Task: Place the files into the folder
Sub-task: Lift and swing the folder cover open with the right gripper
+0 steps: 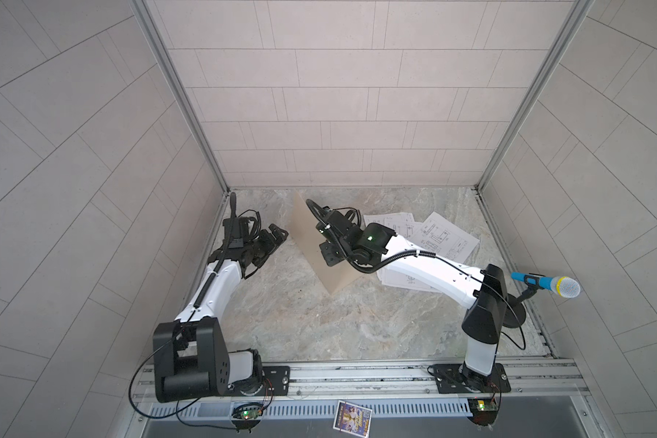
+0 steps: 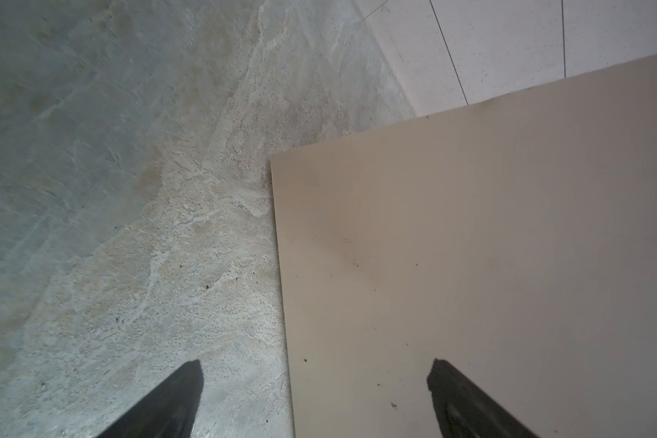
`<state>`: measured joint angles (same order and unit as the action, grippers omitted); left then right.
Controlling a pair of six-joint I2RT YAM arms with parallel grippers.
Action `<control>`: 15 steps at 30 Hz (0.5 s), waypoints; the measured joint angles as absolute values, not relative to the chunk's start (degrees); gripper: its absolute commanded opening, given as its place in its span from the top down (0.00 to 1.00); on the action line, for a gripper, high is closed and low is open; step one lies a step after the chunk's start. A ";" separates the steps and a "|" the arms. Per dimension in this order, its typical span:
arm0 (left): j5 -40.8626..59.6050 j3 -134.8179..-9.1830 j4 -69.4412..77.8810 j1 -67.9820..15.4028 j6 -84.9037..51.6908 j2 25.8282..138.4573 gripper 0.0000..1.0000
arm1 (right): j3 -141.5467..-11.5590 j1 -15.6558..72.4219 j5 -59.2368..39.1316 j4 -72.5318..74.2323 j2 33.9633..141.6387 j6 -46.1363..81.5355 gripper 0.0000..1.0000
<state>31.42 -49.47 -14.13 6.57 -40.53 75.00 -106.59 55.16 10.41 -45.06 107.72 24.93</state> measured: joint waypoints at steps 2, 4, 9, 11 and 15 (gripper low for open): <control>31.73 -49.47 -14.13 7.09 -40.49 74.52 0.00 | -109.65 56.55 12.10 -46.28 109.21 23.46 1.00; 31.64 -49.47 -14.41 7.55 -40.49 73.76 0.00 | -111.92 57.98 12.95 -46.96 110.54 22.33 1.00; 30.89 -48.42 -14.83 9.06 -40.49 69.84 0.00 | -112.73 59.75 11.66 -46.81 111.00 21.65 1.00; 30.11 -47.53 -14.85 9.78 -40.49 68.23 0.00 | -112.88 60.27 11.90 -46.30 111.00 21.26 1.00; 29.47 -45.80 -14.87 11.66 -40.51 66.41 0.00 | -116.75 61.12 14.87 -47.68 111.92 19.18 1.00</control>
<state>29.47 -45.80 -14.87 11.66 -40.51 66.41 -116.75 61.12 14.87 -47.68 111.92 19.18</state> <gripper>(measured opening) 0.997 0.048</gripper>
